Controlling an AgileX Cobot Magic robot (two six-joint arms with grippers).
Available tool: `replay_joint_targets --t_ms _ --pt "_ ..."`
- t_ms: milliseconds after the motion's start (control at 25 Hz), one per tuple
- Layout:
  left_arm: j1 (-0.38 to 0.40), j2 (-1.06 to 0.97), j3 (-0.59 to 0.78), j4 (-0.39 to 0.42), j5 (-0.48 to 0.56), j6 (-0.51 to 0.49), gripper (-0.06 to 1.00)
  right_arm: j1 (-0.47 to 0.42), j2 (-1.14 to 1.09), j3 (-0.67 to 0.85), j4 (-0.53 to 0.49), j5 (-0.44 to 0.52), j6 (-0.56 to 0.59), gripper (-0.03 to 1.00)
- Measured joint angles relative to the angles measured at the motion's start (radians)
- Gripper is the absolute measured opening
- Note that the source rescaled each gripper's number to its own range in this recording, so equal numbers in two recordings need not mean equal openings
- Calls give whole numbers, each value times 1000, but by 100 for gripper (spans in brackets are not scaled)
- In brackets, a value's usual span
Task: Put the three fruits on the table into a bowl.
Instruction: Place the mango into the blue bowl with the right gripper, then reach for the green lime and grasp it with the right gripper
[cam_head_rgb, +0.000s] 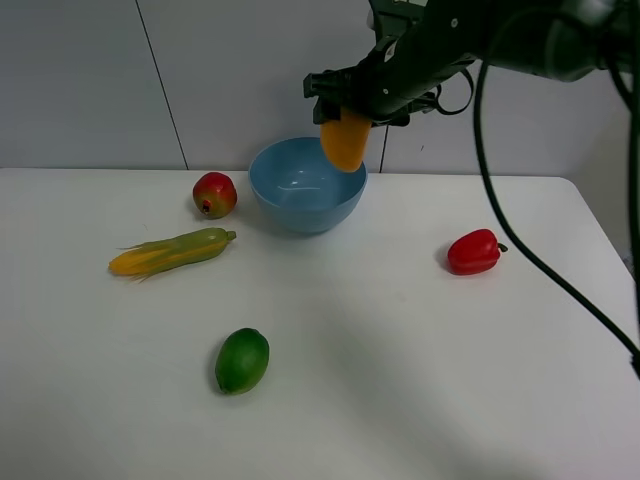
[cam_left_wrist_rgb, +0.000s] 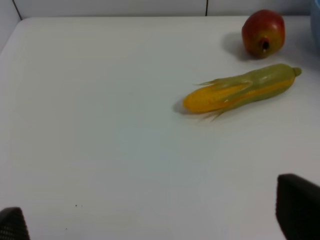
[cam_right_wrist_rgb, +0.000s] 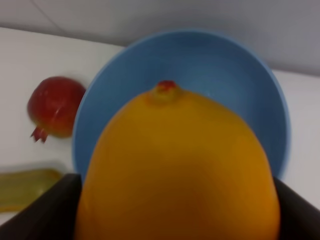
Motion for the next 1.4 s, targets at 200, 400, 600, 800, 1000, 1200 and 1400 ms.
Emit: replay_joint_targets --t_ms 200,400,600,800,1000,1200,1400 --pt "0 0 0 0 0 1 100 0 237 -237 -22 3 -58 8" --pt "0 0 0 0 0 1 100 0 370 -355 -27 3 -129 8" --pt "0 0 0 0 0 1 100 0 386 -367 -27 -28 -186 26" --pt "0 0 0 0 0 1 100 0 386 -369 -27 -35 -198 39" --pt "0 0 0 0 0 1 100 17 363 -369 -13 8 -199 47" --pt "0 0 0 0 0 1 100 96 287 -370 42 146 -272 48" --pt "0 0 0 0 0 1 100 224 241 -372 78 316 -318 48"
